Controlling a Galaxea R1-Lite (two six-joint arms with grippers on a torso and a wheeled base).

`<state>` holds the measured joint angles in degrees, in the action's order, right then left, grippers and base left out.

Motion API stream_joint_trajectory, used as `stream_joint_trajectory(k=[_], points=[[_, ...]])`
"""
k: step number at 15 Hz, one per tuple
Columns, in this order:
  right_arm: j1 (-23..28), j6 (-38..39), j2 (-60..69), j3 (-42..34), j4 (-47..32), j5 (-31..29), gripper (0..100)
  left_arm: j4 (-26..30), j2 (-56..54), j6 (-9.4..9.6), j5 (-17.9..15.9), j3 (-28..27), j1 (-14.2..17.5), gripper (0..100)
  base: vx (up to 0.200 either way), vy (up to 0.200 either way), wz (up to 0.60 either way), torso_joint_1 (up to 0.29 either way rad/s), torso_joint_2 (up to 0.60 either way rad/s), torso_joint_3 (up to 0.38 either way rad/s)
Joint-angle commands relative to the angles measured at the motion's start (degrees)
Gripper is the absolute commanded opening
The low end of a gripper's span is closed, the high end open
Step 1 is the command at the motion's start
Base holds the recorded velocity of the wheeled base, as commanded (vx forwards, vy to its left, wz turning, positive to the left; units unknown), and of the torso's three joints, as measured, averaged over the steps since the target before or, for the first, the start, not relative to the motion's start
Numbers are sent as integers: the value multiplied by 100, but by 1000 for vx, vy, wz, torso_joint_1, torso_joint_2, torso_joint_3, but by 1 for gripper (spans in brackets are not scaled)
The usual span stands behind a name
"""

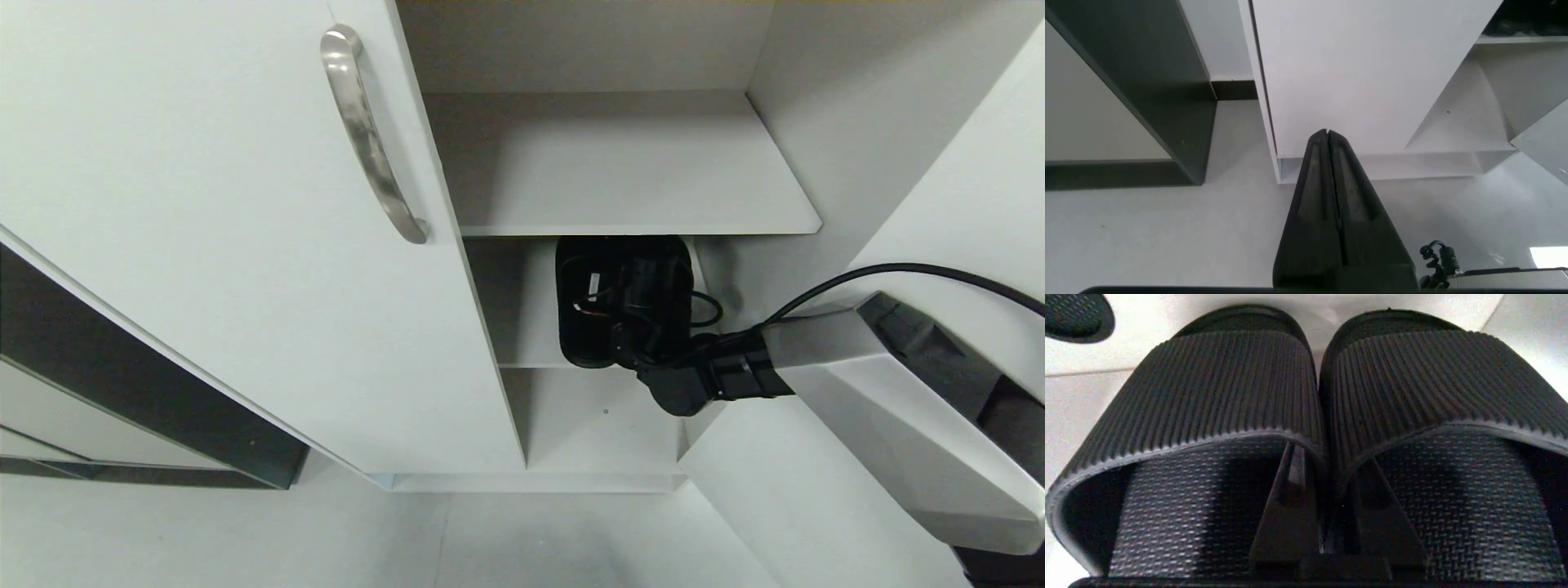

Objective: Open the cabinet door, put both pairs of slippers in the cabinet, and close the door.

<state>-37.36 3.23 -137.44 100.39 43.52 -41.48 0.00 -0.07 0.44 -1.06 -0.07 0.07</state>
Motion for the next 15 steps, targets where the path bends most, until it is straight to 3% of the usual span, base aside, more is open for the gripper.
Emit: stream_joint_trajectory(k=[1, 11, 12, 15], points=[[27, 2, -143, 104, -19, 0, 0, -9, 7, 0, 1, -1, 1, 0, 0, 0, 0, 0, 0, 0], [27, 11, -257, 60, -19, 26, 0, 0, 7, 0, 1, -1, 1, 0, 0, 0, 0, 0, 0, 0], [27, 20, -249, 60, -19, 26, 100, 0, 7, 0, 1, -1, 1, 0, 0, 0, 0, 0, 0, 0], [-25, 29, 50, -380, 16, 26, 100, -9, 7, 0, 1, 7, 1, 0, 0, 0, 0, 0, 0, 0]])
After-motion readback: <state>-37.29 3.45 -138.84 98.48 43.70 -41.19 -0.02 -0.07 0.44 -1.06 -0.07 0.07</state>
